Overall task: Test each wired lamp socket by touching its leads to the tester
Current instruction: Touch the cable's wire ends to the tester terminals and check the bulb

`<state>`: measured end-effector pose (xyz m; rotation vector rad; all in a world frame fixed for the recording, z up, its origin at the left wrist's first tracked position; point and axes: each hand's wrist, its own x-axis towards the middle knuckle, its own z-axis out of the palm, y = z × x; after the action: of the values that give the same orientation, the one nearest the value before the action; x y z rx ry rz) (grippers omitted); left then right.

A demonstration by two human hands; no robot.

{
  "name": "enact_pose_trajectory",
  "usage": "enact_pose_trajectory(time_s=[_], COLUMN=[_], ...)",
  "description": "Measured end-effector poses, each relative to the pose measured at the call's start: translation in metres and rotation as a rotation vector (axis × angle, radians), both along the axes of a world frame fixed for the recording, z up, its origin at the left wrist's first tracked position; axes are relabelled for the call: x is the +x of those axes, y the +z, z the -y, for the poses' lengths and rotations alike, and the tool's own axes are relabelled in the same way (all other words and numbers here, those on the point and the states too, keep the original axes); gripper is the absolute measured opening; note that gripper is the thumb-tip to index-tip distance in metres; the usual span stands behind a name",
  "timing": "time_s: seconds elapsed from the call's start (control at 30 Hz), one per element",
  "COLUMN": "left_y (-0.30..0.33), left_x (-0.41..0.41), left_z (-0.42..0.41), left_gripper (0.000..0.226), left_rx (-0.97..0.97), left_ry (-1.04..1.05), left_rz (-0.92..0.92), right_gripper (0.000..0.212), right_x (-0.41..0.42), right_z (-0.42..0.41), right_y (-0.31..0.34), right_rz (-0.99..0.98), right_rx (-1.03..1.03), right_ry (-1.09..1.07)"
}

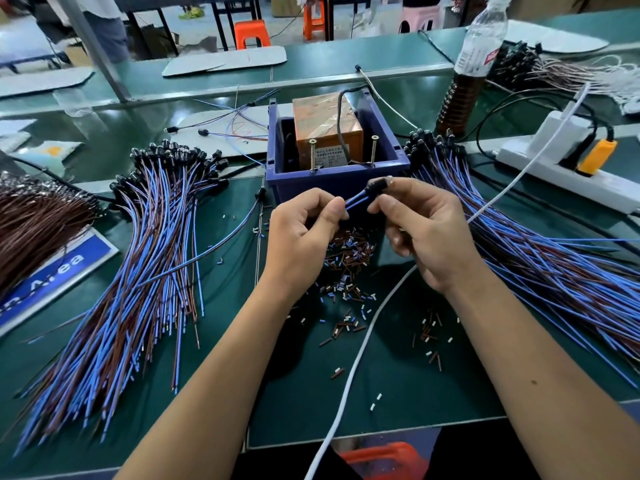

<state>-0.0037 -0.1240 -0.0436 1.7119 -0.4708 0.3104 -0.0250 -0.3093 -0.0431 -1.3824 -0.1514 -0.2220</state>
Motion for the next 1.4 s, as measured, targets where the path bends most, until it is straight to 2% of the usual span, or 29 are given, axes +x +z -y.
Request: enact_pose_trajectory(time_s=[0.4, 0.5, 0.63, 1.0, 1.17, 1.3, 1.4], left_y=[0.003, 0.005, 0.008, 0.009, 0.008, 0.010, 0.011], left_x=[-0.002, -0.002, -0.002, -0.003, -0.003, -0.004, -0.005], left_z=[0.000, -0.001, -0.003, -0.003, -0.002, 0.001, 0.002], left_gripper=[0.033, 0.035, 0.036, 0.036, 0.041, 0.036, 0.030], left_rx=[0.040, 0.043, 0.033, 0.013, 0.037, 0.009, -0.021], left_ry=[-0.092, -0.121, -0.142, -0.157, -0.129, -0.109, -0.072], left_rz=[-0.120, -0.145, -0.172, -0.245, -0.279, -0.231, -0.137], right_gripper=[0.011, 0.017, 0.009, 0.009, 0.018, 0.015, 0.022], right_x=[-0.003, -0.002, -0.002, -0.003, -0.005, -0.005, -0.005], right_z=[0.003, 0.005, 0.004, 0.002, 0.004, 0.003, -0.003], right_y=[0.004, 0.004, 0.004, 0.004, 0.005, 0.005, 0.005], right_rz=[0.010, -0.013, -0.024, -0.001, 0.005, -0.019, -0.059], right_rx=[0.021, 0.028, 0.005, -0.064, -0.077, -0.045, -0.022], right_ry=[0.081, 0.108, 0.083, 0.072, 0.087, 0.082, 0.056])
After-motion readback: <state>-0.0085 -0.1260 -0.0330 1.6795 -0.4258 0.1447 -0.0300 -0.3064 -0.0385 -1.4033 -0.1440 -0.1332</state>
